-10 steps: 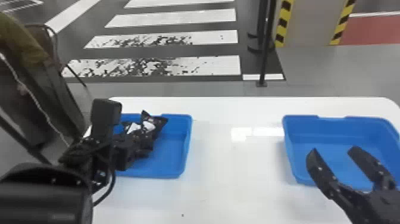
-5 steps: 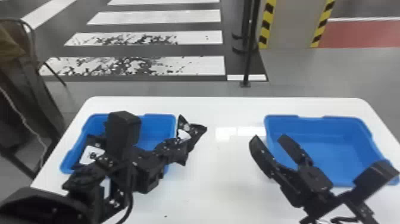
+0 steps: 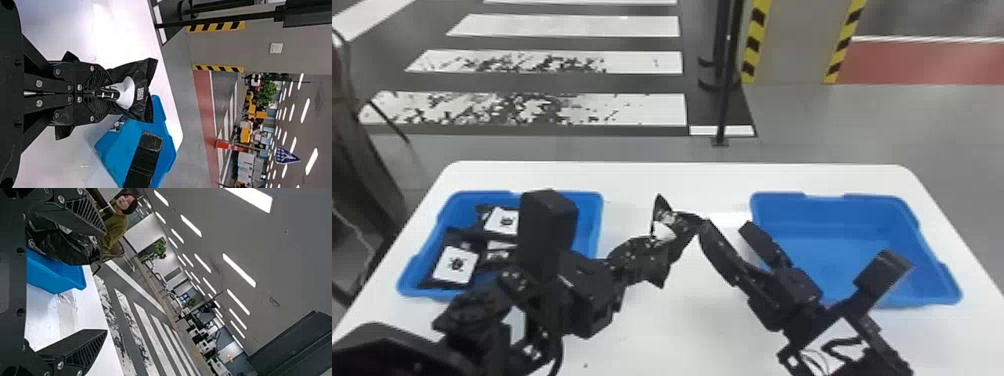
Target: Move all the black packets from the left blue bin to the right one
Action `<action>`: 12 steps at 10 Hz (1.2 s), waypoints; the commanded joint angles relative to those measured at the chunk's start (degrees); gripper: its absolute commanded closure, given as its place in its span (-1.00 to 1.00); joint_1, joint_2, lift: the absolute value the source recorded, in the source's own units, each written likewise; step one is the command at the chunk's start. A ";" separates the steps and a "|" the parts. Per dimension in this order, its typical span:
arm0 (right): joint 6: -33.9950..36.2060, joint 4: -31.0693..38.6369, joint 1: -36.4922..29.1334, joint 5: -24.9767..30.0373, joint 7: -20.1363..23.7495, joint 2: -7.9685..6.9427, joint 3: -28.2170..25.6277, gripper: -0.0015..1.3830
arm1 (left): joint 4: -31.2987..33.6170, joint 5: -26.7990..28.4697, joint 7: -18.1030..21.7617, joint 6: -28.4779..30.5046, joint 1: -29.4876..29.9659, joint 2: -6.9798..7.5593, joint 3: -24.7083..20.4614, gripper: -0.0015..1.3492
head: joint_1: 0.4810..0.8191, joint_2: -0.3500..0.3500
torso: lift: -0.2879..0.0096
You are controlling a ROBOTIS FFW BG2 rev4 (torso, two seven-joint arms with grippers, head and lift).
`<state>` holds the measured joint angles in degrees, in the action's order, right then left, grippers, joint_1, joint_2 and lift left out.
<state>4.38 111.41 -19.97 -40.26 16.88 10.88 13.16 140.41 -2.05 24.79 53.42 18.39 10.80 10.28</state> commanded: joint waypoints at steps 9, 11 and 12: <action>4.34 -1.51 3.52 -8.30 0.09 0.01 5.12 0.65 | -1.83 -0.92 -0.01 -0.69 -0.95 -0.34 0.80 0.78 | 0.27 0.12 | -0.01; 5.32 -1.79 3.38 -10.59 0.53 -0.07 6.26 0.83 | -1.83 -1.15 -0.01 -0.97 -0.95 -0.43 0.58 0.78 | 0.27 0.19 | -0.01; 4.48 -1.79 3.38 -10.59 0.53 -0.07 6.15 0.85 | -2.11 -1.95 -0.09 -1.11 -0.67 -0.51 0.23 0.59 | 0.27 0.23 | -0.01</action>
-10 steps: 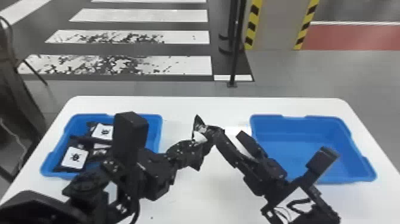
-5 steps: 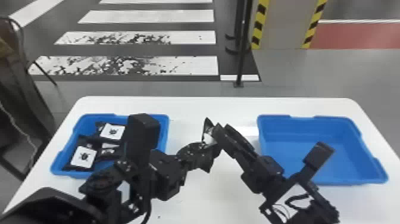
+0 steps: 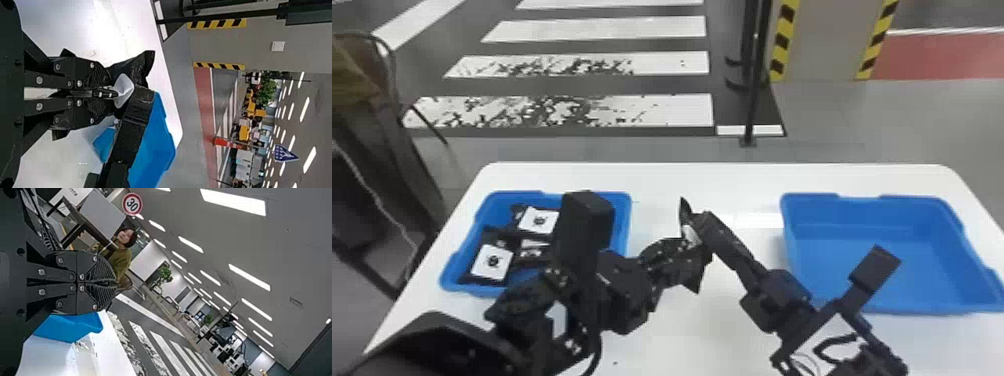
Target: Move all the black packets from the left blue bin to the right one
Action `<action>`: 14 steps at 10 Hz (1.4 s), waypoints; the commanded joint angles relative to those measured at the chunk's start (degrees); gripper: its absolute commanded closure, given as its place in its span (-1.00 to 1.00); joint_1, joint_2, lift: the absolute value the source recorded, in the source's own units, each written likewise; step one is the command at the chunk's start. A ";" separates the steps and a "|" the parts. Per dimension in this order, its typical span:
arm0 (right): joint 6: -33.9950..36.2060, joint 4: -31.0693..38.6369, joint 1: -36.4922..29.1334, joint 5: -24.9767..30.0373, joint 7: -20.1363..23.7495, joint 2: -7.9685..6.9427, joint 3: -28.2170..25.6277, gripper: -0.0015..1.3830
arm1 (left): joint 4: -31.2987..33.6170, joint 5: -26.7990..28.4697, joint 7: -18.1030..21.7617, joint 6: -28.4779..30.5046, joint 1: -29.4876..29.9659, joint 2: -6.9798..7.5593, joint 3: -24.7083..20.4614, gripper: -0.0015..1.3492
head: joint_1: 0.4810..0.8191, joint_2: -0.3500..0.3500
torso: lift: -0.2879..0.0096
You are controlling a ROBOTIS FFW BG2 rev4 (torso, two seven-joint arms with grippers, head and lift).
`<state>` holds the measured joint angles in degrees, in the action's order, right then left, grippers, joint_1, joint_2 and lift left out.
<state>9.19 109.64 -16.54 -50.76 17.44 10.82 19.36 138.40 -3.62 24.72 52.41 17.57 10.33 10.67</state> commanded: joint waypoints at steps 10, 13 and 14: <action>0.37 -10.71 9.37 19.23 -0.13 1.49 -22.22 0.84 | 4.12 0.31 -0.11 -2.91 6.33 -2.07 -18.32 -0.76 | 0.27 -0.03 | -0.01; -0.76 -13.38 8.39 32.60 -0.74 0.26 -29.53 -0.60 | 4.54 0.65 -0.11 -3.33 6.47 -2.16 -20.61 -0.76 | 0.27 -0.13 | -0.01; -1.88 -10.29 5.58 34.77 -1.36 -0.18 -30.10 -0.88 | 4.68 1.45 -0.20 -3.75 5.91 -2.24 -20.61 -0.76 | 0.27 -0.23 | -0.01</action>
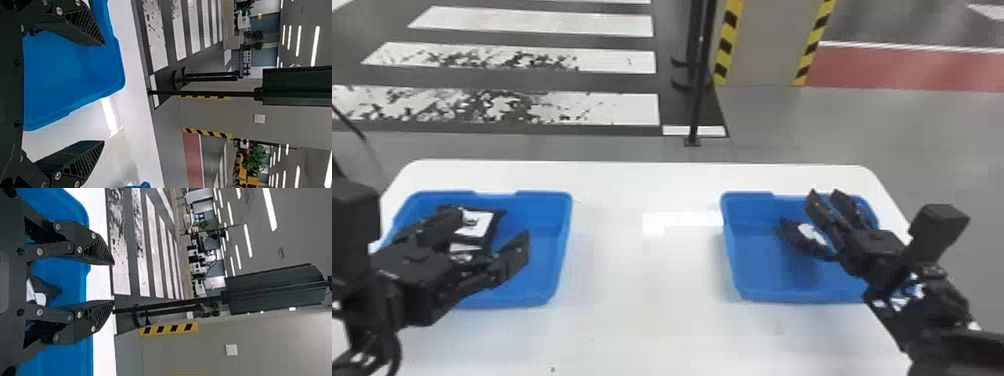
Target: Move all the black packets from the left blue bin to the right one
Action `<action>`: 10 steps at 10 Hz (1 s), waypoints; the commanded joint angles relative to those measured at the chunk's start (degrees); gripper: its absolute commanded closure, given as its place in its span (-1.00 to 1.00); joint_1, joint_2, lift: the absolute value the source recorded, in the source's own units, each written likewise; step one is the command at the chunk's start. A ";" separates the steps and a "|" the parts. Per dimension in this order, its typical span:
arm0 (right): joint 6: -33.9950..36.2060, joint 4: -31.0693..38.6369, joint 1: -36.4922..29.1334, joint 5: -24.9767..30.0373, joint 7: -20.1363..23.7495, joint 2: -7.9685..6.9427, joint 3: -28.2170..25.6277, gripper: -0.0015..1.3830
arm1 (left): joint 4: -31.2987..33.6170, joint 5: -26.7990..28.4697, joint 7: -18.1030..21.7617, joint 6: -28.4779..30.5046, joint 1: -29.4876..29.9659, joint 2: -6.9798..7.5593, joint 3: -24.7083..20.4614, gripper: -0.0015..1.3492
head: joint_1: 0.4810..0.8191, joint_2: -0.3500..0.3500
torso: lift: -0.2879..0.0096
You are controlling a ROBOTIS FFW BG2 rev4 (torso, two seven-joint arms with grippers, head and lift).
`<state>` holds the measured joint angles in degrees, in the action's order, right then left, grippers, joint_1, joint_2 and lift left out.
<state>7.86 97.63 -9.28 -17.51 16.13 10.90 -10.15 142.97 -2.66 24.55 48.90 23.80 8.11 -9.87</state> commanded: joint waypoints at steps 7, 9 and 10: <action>-4.21 28.44 -23.62 3.45 -1.01 -3.60 2.83 -0.80 | -12.26 6.54 -1.96 -1.51 -11.00 2.17 0.16 -0.76 | 0.27 0.03 | -0.01; -4.21 31.40 -26.15 1.05 -1.01 -3.78 3.75 -0.80 | -19.71 9.74 -2.31 -0.95 -15.50 2.79 0.05 -0.76 | 0.27 0.19 | -0.01; -4.21 31.82 -26.72 0.48 -1.01 -3.78 3.75 -0.80 | -22.95 11.22 -2.58 -0.81 -17.33 2.88 -0.41 -0.76 | 0.27 0.29 | -0.01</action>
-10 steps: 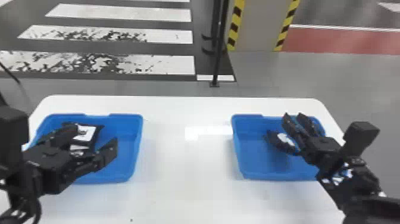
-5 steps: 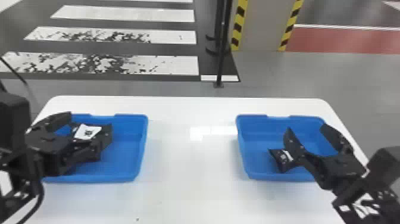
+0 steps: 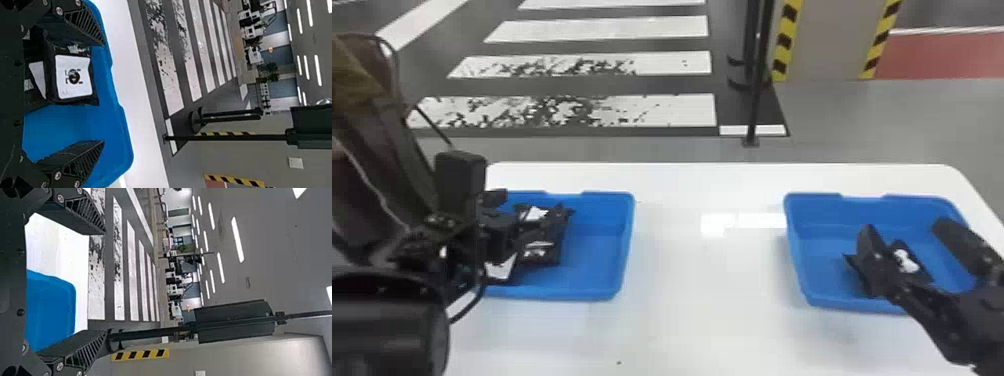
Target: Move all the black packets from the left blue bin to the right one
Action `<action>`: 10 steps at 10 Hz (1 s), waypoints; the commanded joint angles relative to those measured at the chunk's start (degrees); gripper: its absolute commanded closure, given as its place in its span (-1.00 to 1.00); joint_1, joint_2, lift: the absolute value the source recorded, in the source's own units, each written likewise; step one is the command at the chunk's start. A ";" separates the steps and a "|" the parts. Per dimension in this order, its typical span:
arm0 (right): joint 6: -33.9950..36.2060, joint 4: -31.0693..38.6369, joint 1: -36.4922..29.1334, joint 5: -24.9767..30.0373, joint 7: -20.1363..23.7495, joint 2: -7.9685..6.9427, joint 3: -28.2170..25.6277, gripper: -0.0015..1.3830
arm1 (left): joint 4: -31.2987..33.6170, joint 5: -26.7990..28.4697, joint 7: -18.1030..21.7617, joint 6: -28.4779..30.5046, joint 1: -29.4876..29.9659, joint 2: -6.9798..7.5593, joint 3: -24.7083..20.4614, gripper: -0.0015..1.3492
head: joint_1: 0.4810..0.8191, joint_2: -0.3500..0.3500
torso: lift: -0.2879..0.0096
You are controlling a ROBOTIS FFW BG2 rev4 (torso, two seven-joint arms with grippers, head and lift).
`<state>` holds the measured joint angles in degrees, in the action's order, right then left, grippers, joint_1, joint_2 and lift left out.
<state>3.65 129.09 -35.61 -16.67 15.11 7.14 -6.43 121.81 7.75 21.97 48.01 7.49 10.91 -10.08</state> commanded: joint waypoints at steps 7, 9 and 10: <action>0.28 -0.50 -1.79 -2.98 0.09 -0.19 0.26 -0.79 | -23.30 5.16 -0.62 0.22 -11.99 1.57 -0.88 -0.76 | 0.27 0.62 | -0.01; 0.71 -0.78 -1.65 -3.55 0.18 -0.19 0.60 -0.79 | -26.39 4.36 -0.62 -0.63 -13.82 1.65 0.14 -0.76 | 0.27 0.61 | -0.01; 0.71 -1.34 -1.51 -4.35 0.27 -0.19 0.94 -0.79 | -28.64 4.13 -0.35 -1.05 -15.09 1.92 1.17 -0.75 | 0.27 0.60 | -0.01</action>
<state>4.31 128.02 -37.16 -20.55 15.38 6.96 -5.68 94.44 12.04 21.56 47.18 -6.88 12.70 -9.46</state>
